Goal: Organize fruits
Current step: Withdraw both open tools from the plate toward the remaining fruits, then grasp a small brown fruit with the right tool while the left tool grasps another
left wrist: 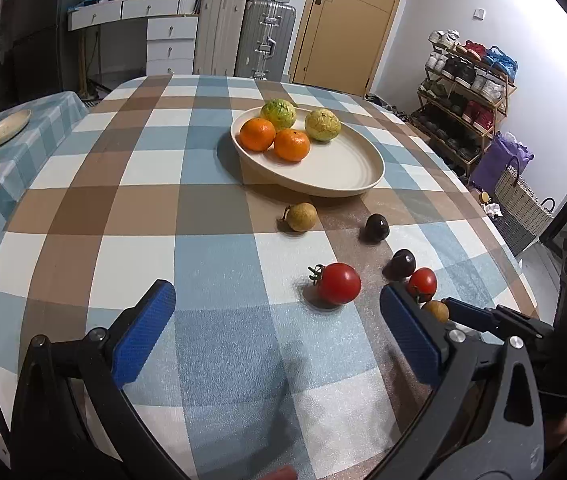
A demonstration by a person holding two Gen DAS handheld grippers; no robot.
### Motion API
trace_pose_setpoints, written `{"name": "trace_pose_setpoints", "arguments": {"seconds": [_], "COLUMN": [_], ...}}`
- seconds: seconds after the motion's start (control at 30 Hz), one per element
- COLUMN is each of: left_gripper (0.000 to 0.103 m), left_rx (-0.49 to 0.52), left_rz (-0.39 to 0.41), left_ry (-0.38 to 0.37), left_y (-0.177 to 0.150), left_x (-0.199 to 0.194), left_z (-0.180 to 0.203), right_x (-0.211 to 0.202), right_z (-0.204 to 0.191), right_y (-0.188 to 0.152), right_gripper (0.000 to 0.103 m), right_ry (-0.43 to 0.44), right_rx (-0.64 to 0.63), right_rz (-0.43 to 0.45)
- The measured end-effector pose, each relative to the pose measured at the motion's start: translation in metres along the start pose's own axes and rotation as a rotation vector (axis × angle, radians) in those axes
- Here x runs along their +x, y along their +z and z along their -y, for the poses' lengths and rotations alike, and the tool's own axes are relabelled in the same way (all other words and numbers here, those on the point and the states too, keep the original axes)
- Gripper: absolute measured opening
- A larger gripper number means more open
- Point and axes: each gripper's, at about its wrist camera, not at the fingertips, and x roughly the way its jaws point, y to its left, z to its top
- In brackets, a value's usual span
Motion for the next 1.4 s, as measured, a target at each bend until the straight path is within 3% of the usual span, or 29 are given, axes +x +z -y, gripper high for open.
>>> {"name": "trace_pose_setpoints", "arguments": {"seconds": [0.17,0.23,0.57,0.83,1.13,1.27,1.4], "left_gripper": [0.102,0.102,0.102,0.102,0.102,0.102,0.094], "left_rx": [0.008,0.007,0.009,0.003,0.044,0.077,0.083], "left_rz": [-0.010,-0.016,-0.042,-0.031,-0.088,-0.105,-0.148], "left_ry": [-0.002,-0.006,-0.011,0.009,-0.049,-0.038,-0.073], "left_y": [-0.001,-0.001,0.004,0.034,0.068,0.075,0.079], "left_x": [0.003,0.004,0.009,0.020,0.059,0.078,0.099], "left_z": [0.001,0.001,-0.001,-0.008,-0.002,0.003,0.004], "right_x": [0.003,0.003,-0.008,-0.022,-0.025,-0.022,-0.019], "right_z": [0.000,0.002,0.009,0.011,0.022,0.030,0.037], "right_y": [0.001,0.002,0.001,0.006,0.016,0.023,0.029], "right_gripper": [0.042,0.029,0.029,0.029,0.029,0.029,0.029], "right_ry": [-0.051,-0.059,0.006,-0.001,0.013,0.015,0.026], "right_rx": [-0.012,-0.007,0.021,0.000,-0.014,-0.013,0.002], "right_rz": [-0.007,-0.010,0.032,0.097,0.145,0.156,0.158]}}
